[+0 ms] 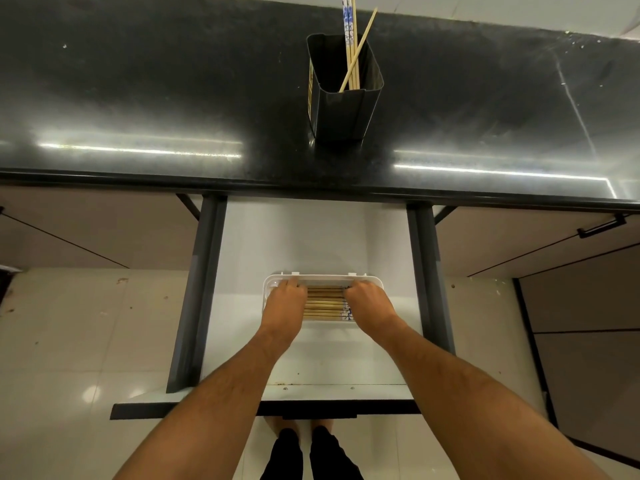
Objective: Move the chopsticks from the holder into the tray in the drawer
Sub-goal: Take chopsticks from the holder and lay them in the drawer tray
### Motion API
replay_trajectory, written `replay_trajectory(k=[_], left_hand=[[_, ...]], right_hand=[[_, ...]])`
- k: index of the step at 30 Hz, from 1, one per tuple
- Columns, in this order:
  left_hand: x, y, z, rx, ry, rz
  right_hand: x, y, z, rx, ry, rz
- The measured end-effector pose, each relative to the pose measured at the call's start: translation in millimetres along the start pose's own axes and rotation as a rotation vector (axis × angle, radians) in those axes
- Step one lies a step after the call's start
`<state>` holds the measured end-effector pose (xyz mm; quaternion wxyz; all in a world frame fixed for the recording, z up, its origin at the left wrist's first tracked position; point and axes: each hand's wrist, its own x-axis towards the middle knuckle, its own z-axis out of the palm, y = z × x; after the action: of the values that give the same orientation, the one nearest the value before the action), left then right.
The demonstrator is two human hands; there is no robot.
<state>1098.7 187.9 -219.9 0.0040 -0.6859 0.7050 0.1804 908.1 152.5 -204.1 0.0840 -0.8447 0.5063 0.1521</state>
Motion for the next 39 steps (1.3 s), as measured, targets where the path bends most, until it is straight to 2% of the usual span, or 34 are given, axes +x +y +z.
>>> replay_trajectory(k=[7,15,22,24,26,28,29,32,34,36,39], left_hand=[[-1,-2,2,-0.012,0.015,-0.014],[6,0,1,0.037,0.004,-0.010],[3,-1,2,-0.044,0.033,-0.016],[-1,-2,-2,-0.102,0.090,-0.017],[-7,-4,-6,-0.171,0.208,0.005],[-13,-6,-9,-0.304,0.398,0.006],[-15,-7,-11,-0.389,0.491,-0.035],[-12,-8,-18,-0.675,0.646,-0.382],[-6,-12,-20,-0.870,0.587,-0.670],[-2,-16,-16,-1.013,0.454,-0.863],[-2,-15,-13,-1.075,0.306,-0.948]], right_hand=[[3,4,6,0.062,0.013,-0.036],[5,3,5,-0.043,0.024,-0.059],[3,6,9,0.038,0.050,-0.090],[-1,9,7,0.081,0.102,-0.123],[-9,10,5,0.191,0.262,-0.138],[-16,13,4,0.383,0.478,-0.029],[-19,13,3,0.502,0.547,0.098],[-17,16,-2,0.892,0.572,0.595],[-13,18,-2,1.111,0.507,0.855],[-13,19,0,1.246,0.431,1.015],[-14,19,3,1.316,0.374,1.091]])
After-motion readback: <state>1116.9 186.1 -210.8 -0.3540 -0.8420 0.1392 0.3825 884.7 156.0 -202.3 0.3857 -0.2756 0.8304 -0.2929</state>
